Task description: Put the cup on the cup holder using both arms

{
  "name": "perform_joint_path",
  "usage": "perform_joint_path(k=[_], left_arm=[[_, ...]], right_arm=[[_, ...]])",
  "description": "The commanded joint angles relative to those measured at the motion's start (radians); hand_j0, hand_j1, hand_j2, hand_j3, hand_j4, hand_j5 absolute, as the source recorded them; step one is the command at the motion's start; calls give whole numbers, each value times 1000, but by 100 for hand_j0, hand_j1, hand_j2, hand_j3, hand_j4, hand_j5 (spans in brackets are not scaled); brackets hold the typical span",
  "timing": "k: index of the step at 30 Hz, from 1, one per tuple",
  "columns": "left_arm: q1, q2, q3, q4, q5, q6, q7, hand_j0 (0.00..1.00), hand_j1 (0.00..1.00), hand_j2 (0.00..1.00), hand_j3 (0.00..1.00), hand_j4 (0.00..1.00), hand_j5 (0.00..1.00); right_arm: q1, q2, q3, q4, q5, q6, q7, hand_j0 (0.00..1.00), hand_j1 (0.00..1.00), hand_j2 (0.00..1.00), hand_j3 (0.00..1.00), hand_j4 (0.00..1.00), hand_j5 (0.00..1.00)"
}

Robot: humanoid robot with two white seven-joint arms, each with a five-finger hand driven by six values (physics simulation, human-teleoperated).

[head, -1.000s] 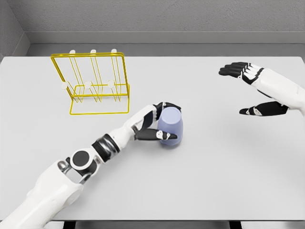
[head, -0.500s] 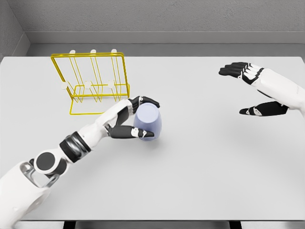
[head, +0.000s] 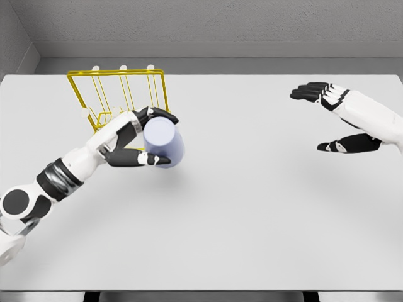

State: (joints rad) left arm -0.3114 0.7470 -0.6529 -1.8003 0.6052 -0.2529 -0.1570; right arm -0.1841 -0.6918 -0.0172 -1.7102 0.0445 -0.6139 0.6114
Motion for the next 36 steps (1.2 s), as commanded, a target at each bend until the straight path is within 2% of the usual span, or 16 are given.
perform_joint_path(k=[1, 19, 24, 36], left_arm=[[0, 32, 1, -1, 21, -28, 1, 65, 65, 65, 65, 65, 65], [-49, 173, 1, -1, 120, -100, 1, 65, 65, 65, 65, 65, 65], [-69, 196, 4, -1, 145, -108, 1, 65, 65, 65, 65, 65, 65], [-69, 209, 22, -1, 177, -115, 1, 65, 65, 65, 65, 65, 65]], right_arm=[[2, 0, 0, 4, -8, 3, -1, 100, 100, 100, 100, 100, 100], [2, 0, 0, 4, -8, 3, -1, 100, 100, 100, 100, 100, 100], [2, 0, 0, 3, -8, 3, -1, 100, 100, 100, 100, 100, 100], [2, 0, 0, 1, -8, 3, -1, 100, 100, 100, 100, 100, 100]])
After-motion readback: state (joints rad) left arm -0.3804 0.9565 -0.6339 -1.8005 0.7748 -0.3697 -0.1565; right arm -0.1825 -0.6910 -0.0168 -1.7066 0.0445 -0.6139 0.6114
